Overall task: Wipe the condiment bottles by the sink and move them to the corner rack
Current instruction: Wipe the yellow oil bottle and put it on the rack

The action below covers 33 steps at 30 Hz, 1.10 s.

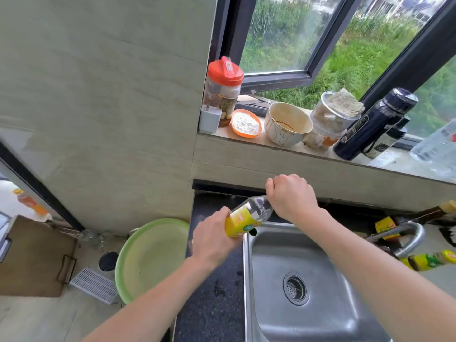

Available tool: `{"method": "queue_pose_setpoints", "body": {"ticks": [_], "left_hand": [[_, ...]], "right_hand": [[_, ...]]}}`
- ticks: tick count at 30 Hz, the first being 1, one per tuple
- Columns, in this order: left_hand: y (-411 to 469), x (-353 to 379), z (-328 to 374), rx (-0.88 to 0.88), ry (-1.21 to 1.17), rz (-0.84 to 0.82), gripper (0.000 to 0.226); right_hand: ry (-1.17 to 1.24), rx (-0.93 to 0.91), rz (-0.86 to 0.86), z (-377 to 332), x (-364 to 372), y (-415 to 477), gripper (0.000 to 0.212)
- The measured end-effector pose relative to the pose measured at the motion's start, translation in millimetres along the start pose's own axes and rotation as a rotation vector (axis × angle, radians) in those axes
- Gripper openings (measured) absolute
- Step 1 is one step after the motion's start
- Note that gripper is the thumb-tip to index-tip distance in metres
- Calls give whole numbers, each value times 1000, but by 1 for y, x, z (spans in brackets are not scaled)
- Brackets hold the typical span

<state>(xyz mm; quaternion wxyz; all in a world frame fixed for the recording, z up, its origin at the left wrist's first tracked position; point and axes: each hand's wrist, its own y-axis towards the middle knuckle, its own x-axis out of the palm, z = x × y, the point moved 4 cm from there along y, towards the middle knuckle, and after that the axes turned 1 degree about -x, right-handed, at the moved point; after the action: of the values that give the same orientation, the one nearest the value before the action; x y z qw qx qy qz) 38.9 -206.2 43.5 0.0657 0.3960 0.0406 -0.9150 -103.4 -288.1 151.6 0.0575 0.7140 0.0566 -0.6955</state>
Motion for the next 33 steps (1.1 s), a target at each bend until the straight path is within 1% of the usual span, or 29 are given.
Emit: {"method": "queue_pose_setpoints", "body": {"ticks": [1, 3, 4, 5, 6, 7, 9, 10, 11, 12, 13, 14, 15, 16, 18, 19, 21, 23, 24, 26, 27, 28, 29, 30, 31, 32, 33], "left_hand": [[-2, 0, 4, 28, 62, 62, 35], [-4, 3, 7, 66, 124, 103, 35], [-4, 6, 4, 55, 111, 80, 36], [-3, 7, 0, 26, 45, 31, 37], [-1, 9, -6, -14, -77, -39, 38], [2, 8, -11, -47, -231, -114, 40], [4, 7, -17, -57, -489, -261, 42], [4, 5, -18, -42, -548, -324, 44], [4, 4, -19, -25, -557, -372, 45], [3, 4, -19, -11, -529, -385, 46], [2, 4, -18, 1, -476, -354, 46], [1, 5, -18, 2, -399, -289, 46], [-1, 5, -17, -5, -305, -203, 45], [-3, 5, -16, -16, -195, -108, 42], [-6, 5, -10, -3, -7, 62, 35], [-6, 6, -6, 18, 50, 107, 34], [-7, 7, -3, 48, 89, 121, 34], [-6, 9, -7, 24, 11, 48, 37], [-5, 10, -11, -1, -82, -19, 40], [0, 9, -18, -48, -333, -192, 46], [0, 8, -19, -50, -454, -279, 46], [0, 7, -19, -39, -526, -341, 47], [0, 5, -18, -20, -537, -369, 47], [-2, 4, -16, -7, -514, -356, 47], [-3, 4, -15, -2, -448, -293, 45], [-5, 3, -14, -1, -348, -188, 44], [-7, 2, -13, 3, -227, -57, 41]], "right_hand": [[2, 100, -84, 1, -1, 4, 33], [-6, 207, -217, 1, -3, 8, 30], [-30, 207, -238, 0, -4, 10, 30], [-60, 157, -220, -4, -5, 9, 30], [-68, 61, -135, -8, -6, 8, 34], [-38, -77, 16, -12, -8, 4, 40], [98, -429, 274, -19, -13, -10, 42], [141, -565, 350, -18, -15, -15, 40], [166, -655, 389, -15, -17, -18, 39], [175, -696, 397, -12, -16, -18, 39], [168, -694, 383, -10, -15, -18, 39], [145, -637, 363, -10, -13, -16, 40], [98, -518, 326, -11, -10, -13, 40], [39, -357, 251, -12, -8, -11, 39], [-47, -42, 34, -11, -4, -5, 30], [-64, 62, -66, -10, -4, -2, 25], [-72, 148, -186, -8, -7, 3, 21], [-71, 127, -212, -7, -7, 4, 25], [-59, 59, -158, -8, -6, 3, 31], [58, -209, 128, -12, -11, -7, 46], [131, -374, 250, -13, -13, -14, 46], [176, -511, 339, -12, -15, -20, 44], [196, -587, 376, -10, -16, -23, 42], [203, -610, 379, -7, -16, -24, 40], [200, -578, 362, -5, -14, -23, 41], [183, -492, 341, -5, -13, -21, 43], [149, -362, 310, -6, -12, -19, 43]]}}
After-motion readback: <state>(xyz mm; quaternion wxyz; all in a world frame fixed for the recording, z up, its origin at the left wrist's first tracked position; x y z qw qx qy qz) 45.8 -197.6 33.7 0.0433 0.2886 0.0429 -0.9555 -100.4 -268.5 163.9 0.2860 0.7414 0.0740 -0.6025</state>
